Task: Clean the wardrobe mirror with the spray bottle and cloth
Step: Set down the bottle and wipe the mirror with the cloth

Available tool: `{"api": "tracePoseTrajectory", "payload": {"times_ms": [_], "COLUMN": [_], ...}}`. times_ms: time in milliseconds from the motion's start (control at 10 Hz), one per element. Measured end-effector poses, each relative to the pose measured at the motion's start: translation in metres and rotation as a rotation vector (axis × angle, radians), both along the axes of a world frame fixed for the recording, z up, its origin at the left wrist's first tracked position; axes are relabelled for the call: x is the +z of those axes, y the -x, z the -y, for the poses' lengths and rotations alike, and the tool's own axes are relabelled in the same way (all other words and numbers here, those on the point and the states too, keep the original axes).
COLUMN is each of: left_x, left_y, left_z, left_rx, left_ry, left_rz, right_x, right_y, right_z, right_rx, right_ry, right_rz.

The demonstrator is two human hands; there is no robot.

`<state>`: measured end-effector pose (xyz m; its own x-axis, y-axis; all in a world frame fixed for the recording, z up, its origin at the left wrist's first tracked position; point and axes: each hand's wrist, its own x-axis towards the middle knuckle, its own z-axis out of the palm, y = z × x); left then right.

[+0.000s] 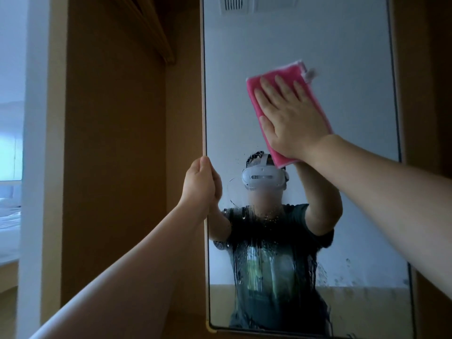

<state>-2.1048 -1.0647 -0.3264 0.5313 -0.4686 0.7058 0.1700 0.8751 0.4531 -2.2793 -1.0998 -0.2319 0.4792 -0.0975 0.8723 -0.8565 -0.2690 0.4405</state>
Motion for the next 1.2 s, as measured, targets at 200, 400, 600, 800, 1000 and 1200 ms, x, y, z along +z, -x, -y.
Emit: {"api": "tracePoseTrajectory", "payload": {"times_ms": [200,400,600,800,1000,1200], "left_x": [-0.006,-0.009,-0.012,-0.022,-0.039,-0.057], "left_y": [-0.017,-0.017,-0.017,-0.021,-0.026,-0.035], "left_z": [-0.001,-0.004,-0.014,-0.022,-0.027,-0.034], "left_rx": [0.297,0.314,0.285,0.288,0.32,0.46], "left_ry": [-0.373,-0.393,-0.421,-0.434,-0.498,-0.502], "left_rz": [0.277,0.304,0.338,0.43,0.518,0.672], "right_x": [-0.06,-0.144,-0.197,-0.196,-0.19,-0.16], "right_y": [-0.009,-0.016,-0.014,-0.014,-0.013,-0.022], "right_z": [0.002,0.004,-0.002,-0.004,-0.005,-0.004], "right_rx": [0.053,0.137,0.185,0.165,0.149,0.116], "right_ry": [0.044,0.026,-0.034,-0.074,-0.056,-0.035], "right_rz": [-0.052,-0.156,-0.24,-0.254,-0.267,-0.289]}}
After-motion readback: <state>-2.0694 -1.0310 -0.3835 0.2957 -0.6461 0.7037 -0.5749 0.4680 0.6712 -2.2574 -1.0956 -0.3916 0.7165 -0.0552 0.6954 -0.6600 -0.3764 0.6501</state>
